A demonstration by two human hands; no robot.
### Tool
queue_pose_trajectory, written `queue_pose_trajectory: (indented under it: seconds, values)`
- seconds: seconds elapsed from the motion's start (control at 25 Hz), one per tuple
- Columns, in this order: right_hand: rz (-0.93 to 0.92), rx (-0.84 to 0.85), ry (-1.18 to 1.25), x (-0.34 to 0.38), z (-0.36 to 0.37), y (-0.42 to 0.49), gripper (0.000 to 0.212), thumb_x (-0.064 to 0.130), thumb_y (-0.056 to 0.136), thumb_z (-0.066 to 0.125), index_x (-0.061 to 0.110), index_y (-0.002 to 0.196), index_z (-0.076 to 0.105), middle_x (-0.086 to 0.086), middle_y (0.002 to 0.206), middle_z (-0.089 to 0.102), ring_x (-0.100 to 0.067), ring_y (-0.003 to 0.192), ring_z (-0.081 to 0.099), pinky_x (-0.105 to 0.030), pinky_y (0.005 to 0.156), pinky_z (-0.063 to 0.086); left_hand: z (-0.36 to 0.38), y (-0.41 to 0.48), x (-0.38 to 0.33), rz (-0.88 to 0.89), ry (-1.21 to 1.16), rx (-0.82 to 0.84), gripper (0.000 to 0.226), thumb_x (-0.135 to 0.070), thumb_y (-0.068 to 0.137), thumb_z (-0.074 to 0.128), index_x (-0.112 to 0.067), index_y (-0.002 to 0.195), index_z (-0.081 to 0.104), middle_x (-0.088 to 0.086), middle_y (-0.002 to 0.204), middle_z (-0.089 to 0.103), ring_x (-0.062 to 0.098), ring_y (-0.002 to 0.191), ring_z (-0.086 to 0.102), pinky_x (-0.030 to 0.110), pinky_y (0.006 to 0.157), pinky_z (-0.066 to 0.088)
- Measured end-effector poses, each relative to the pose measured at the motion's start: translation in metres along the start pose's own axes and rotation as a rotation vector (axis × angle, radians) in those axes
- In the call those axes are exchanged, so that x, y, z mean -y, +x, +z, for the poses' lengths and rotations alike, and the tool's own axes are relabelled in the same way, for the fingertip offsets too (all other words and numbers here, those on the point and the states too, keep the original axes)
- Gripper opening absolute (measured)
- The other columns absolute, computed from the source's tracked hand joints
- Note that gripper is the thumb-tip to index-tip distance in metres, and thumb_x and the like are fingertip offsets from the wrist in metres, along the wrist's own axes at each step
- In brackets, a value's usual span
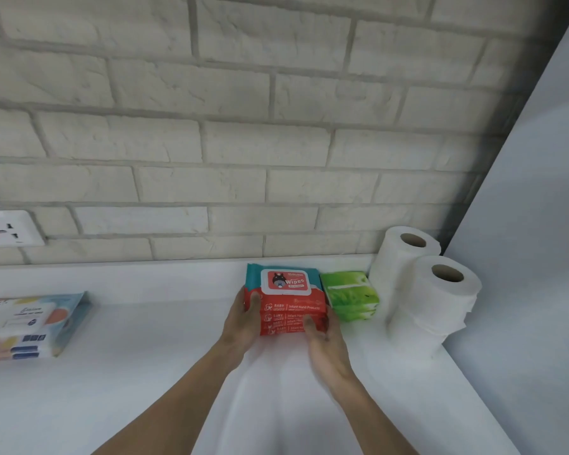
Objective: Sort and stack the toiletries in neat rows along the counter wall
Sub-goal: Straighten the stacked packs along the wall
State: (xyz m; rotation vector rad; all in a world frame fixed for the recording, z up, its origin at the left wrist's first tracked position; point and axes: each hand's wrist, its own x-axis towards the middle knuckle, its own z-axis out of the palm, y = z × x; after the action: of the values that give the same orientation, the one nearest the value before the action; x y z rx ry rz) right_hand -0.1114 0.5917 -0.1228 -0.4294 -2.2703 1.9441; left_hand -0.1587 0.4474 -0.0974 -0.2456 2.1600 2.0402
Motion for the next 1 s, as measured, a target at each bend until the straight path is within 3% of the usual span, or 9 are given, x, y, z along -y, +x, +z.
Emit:
queue_pose_trajectory:
  seconds: [0.2,0.36,0.44,0.72,0.84,1.0]
  values:
    - [-0.011,0.011,-0.009,-0.004,0.004,0.013,0.051,0.055,0.090,0.052,0.037,0.137,0.041,0.022,0.114,0.060,-0.004,0.106,0.059,-0.028,0.094,0.044,0.000,0.008,0.009,0.001,0.030,-0.047,0.032,-0.047,0.100,0.034,-0.032,0.126,0.045,-0.011,0.101,0.066,0.011,0.092,0.068,0.034,0.083,0.056]
    - [-0.024,0.028,0.020,-0.008,0.014,0.021,0.049,0.081,0.071,0.054,0.069,0.118,0.042,0.017,0.126,0.060,-0.010,0.114,0.061,-0.040,0.097,0.051,-0.008,0.008,0.011,0.023,0.023,-0.050,0.030,-0.044,0.100,0.035,-0.030,0.125,0.046,-0.008,0.103,0.066,0.011,0.092,0.067,0.026,0.075,0.055]
    - [-0.014,0.048,0.031,-0.011,0.020,0.026,0.055,0.085,0.066,0.053,0.068,0.117,0.044,0.017,0.122,0.064,-0.011,0.111,0.063,-0.046,0.099,0.051,-0.014,0.007,0.011,0.031,0.004,-0.054,0.031,-0.043,0.101,0.035,-0.029,0.126,0.046,-0.005,0.106,0.067,0.012,0.093,0.068,0.026,0.075,0.056]
    - [-0.015,0.166,-0.049,-0.005,0.050,0.028,0.057,0.086,0.073,0.044,0.064,0.126,0.042,0.016,0.123,0.065,-0.012,0.114,0.063,-0.049,0.101,0.049,-0.051,0.007,0.017,0.054,-0.015,-0.093,0.032,-0.043,0.100,0.034,-0.030,0.125,0.047,-0.002,0.109,0.068,0.015,0.094,0.069,0.035,0.082,0.058]
    - [-0.051,0.213,-0.138,0.008,0.067,0.019,0.058,0.079,0.083,0.038,0.057,0.136,0.036,0.017,0.128,0.062,-0.009,0.116,0.060,-0.044,0.104,0.048,-0.072,0.010,0.023,0.047,-0.013,-0.130,0.037,-0.045,0.100,0.034,-0.028,0.130,0.048,-0.002,0.110,0.068,0.016,0.095,0.069,0.043,0.087,0.057]
    - [-0.075,0.253,-0.225,0.017,0.089,0.010,0.053,0.064,0.093,0.030,0.047,0.143,0.032,0.017,0.130,0.058,-0.006,0.114,0.058,-0.033,0.104,0.046,-0.096,0.011,0.025,0.042,-0.011,-0.149,0.036,-0.043,0.101,0.032,-0.027,0.130,0.047,-0.001,0.111,0.068,0.017,0.096,0.069,0.042,0.087,0.057]
